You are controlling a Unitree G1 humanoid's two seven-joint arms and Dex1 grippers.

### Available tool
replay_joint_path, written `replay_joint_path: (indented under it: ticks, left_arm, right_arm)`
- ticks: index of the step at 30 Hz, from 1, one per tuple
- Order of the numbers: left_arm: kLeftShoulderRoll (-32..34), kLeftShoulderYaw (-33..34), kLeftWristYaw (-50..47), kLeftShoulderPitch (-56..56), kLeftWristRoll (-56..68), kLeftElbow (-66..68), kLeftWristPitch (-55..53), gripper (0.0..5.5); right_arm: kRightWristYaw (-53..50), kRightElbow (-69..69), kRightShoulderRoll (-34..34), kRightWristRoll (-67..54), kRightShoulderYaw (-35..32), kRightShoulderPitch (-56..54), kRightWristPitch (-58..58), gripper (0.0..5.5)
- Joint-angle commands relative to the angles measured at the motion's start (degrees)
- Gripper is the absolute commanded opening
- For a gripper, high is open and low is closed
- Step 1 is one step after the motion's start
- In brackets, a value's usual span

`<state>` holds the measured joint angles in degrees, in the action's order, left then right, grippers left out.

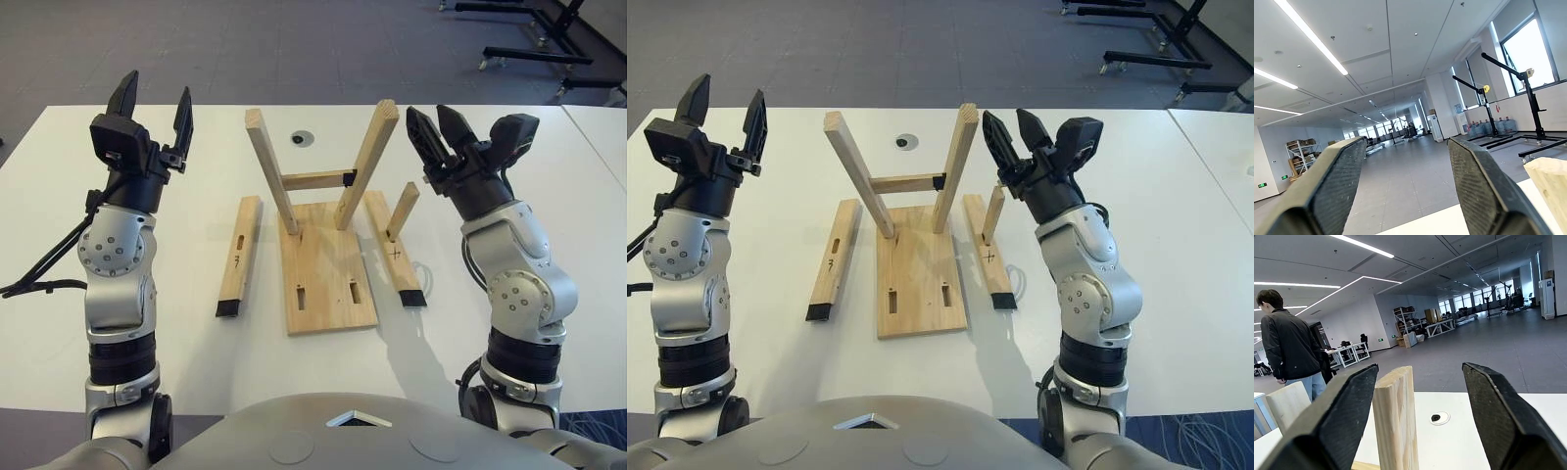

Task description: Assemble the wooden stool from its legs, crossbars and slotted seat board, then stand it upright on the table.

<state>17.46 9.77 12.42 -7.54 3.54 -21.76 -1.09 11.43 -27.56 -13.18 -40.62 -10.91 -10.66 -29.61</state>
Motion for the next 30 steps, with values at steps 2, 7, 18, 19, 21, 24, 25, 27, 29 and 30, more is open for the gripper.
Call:
replay_joint_path:
  ticks: [2,7,18,19,21,24,25,27,29,30]
  left_arm:
    - [1.1,-0.2,0.7,-1.3,-0.2,1.3,0.5,2.97]
    - [1.1,-0.1,0.8,-1.3,-0.2,1.9,0.9,2.97]
    - [0.8,-0.6,0.5,-1.0,-0.3,1.7,0.9,2.97]
    - [0.9,-0.5,0.5,-0.9,-0.3,1.7,0.9,2.97]
    - [0.8,-0.6,0.3,-0.8,-0.5,1.6,0.8,2.97]
    - [0.5,-0.6,0.0,-0.4,-0.8,1.4,1.0,2.97]
    - [0.5,-0.7,-0.1,-0.4,-0.8,1.3,1.0,2.97]
    - [0.3,-0.8,-0.3,-0.6,-1.0,1.5,1.2,2.97]
    - [0.2,-1.1,-0.5,-0.8,-1.1,1.7,1.3,2.97]
    - [0.2,-1.1,-0.5,-0.8,-1.1,1.8,1.4,2.97]
  right_arm:
    - [-1.9,0.7,0.3,-0.2,-1.8,-2.3,0.5,3.17]
    - [-5.1,-0.7,0.9,-0.1,-2.2,-6.2,0.4,3.17]
    - [-13.8,-0.9,1.7,14.5,7.6,-3.4,-5.7,3.17]
    - [-14.1,-0.8,2.0,14.7,7.1,-3.7,-5.6,3.17]
    - [-14.5,-0.9,2.8,14.3,5.6,-4.6,-4.7,3.17]
    - [-14.7,-1.1,3.8,13.9,3.5,-6.0,-4.0,3.17]
    - [-14.6,-0.9,3.8,14.0,3.3,-6.3,-4.3,3.17]
    - [-14.8,-0.5,3.9,14.5,3.9,-6.4,-6.6,3.17]
    - [-14.8,-0.2,3.7,15.2,4.7,-6.6,-8.3,3.17]
    - [-14.6,0.0,3.6,15.5,4.8,-7.0,-8.7,3.17]
